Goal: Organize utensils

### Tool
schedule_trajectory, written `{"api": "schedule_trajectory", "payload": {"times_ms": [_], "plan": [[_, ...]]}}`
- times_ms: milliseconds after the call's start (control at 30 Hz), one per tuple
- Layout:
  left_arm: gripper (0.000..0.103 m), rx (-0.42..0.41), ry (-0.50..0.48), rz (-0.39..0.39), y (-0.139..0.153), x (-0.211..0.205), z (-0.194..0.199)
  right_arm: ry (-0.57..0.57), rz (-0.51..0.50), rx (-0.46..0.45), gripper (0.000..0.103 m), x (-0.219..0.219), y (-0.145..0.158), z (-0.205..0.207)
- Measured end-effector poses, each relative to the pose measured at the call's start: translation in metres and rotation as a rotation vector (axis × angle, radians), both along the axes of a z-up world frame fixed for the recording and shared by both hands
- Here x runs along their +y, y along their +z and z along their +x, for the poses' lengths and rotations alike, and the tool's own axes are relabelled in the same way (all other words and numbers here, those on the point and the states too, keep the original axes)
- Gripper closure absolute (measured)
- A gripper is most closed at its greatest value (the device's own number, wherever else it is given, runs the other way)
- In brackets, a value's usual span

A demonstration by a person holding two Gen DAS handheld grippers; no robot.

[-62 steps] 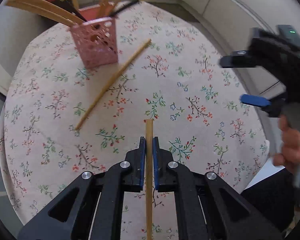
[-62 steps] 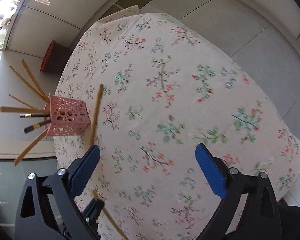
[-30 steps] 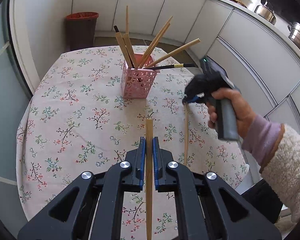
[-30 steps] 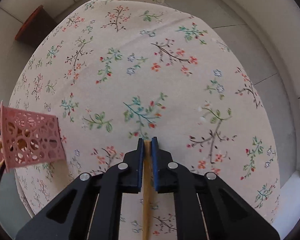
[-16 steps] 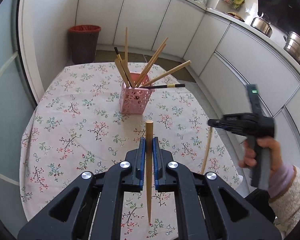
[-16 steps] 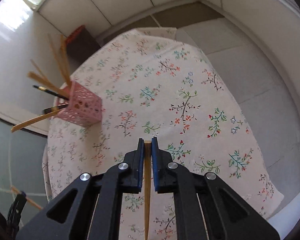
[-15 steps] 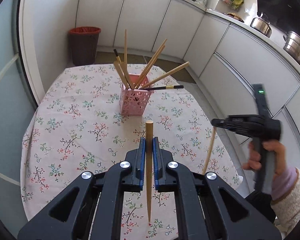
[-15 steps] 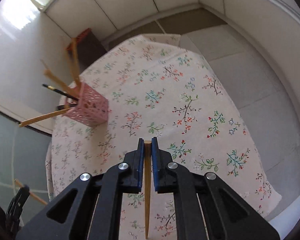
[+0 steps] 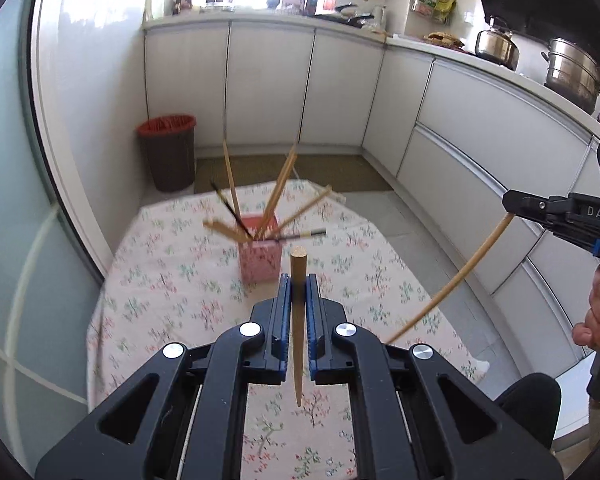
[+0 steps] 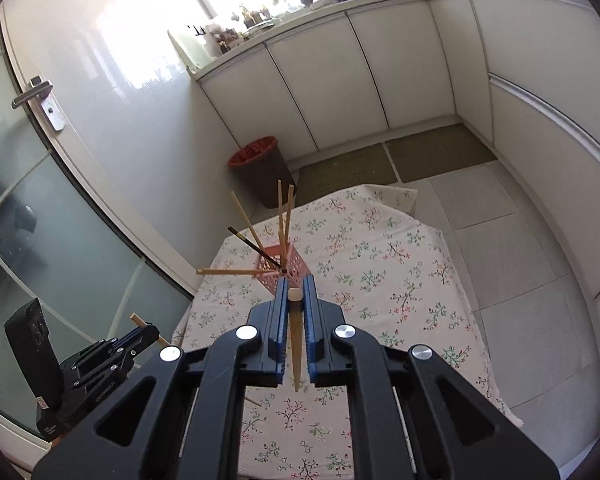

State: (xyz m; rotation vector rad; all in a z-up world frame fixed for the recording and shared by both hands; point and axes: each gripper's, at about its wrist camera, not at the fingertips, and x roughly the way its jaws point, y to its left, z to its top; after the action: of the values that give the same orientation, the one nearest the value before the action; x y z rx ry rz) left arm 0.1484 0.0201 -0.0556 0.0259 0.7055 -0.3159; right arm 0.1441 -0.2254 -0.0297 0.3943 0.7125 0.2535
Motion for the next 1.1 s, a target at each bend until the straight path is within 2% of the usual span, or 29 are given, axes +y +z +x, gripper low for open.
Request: {"api": "schedule_trajectory", "payload": {"times_ms": [133,267,433,567,700,800,900,967,1033,1100], "plan": [[0.097,-0.072,0.009,0.023,0.039,-0.004,0.015,0.007,0.047,-0.037,0.095,-0.006,0.039,0.01],[0.097,-0.153,0.038,0.022,0.079,-0.006,0.039,-0.002,0.053,-0.101,0.095,-0.006,0.075,0.023],[0.097,-0.207,0.1,-0.004,0.101,-0.007,0.083,-0.022,0.069,-0.172,0.095,-0.006,0.108,0.042],[0.097,-0.218,0.145,-0.011,0.093,-0.011,0.119,-0.035,0.073,-0.194,0.095,-0.005,0.114,0.067],[0.097,-0.188,0.19,-0.029,0.069,-0.012,0.155,-0.043,0.06,-0.188,0.095,0.0,0.103,0.093],[0.097,-0.153,0.215,-0.03,0.042,-0.011,0.179,-0.044,0.048,-0.178,0.095,0.007,0.092,0.112],[0.096,-0.063,0.213,-0.042,0.006,-0.01,0.195,-0.04,0.037,-0.17,0.095,0.016,0.081,0.129],[0.091,-0.039,0.208,-0.036,-0.006,-0.007,0.194,-0.031,0.036,-0.165,0.095,0.023,0.076,0.138],[0.075,-0.062,0.211,-0.067,-0.001,0.002,0.183,-0.024,0.023,-0.171,0.095,0.031,0.074,0.145],[0.073,-0.098,0.215,-0.135,0.015,0.017,0.169,-0.018,0.008,-0.183,0.095,0.039,0.073,0.152]]}}
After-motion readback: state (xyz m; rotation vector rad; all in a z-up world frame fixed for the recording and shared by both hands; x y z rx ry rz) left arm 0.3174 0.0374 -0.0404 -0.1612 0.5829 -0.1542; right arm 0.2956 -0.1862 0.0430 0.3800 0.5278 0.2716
